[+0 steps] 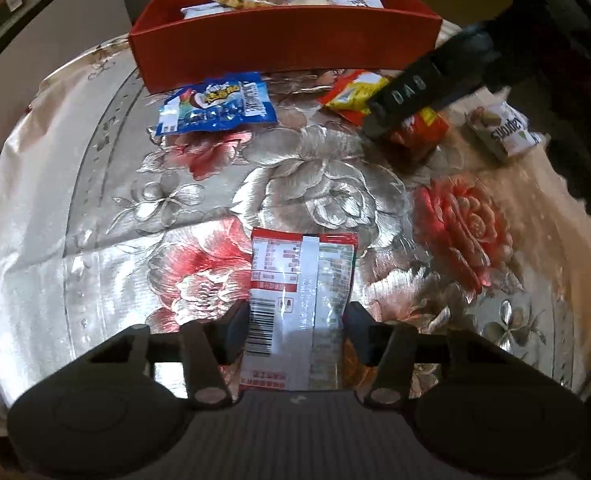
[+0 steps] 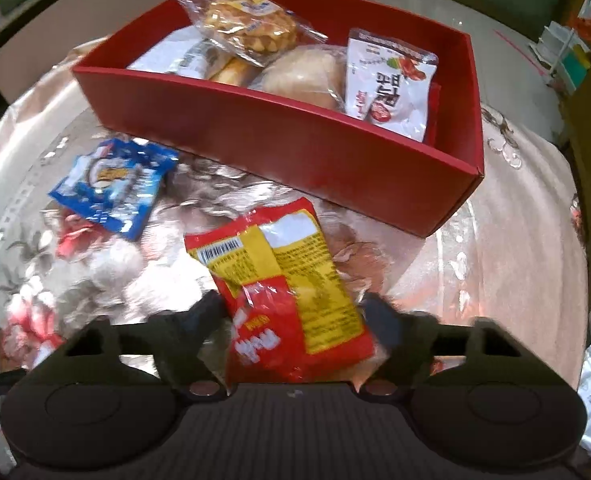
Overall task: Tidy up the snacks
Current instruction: 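Lift and carry both packets over the red box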
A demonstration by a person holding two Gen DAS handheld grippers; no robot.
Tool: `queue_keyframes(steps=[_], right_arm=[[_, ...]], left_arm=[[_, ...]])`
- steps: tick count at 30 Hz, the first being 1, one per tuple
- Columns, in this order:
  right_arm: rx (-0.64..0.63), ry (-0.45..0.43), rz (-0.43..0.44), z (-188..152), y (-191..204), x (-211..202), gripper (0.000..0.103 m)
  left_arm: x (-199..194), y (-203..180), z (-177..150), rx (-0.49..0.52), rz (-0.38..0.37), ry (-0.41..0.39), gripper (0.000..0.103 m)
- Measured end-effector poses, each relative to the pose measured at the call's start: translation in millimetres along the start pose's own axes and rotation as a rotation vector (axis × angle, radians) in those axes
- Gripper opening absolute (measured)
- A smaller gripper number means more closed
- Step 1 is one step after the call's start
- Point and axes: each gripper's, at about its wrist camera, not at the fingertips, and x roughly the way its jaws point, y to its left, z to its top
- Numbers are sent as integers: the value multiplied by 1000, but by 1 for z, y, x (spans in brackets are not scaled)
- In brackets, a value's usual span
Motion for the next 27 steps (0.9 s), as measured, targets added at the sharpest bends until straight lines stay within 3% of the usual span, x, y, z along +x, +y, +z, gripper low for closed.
queue_keyframes(steps=[10, 27], right_arm=[[-8, -35, 26, -19, 26, -27, 71], [31, -127, 52, -39, 19, -67, 71]], left_arm=[[-11, 15, 8, -63, -25, -34, 41], [-18, 34, 29, -165, -14, -79, 41]])
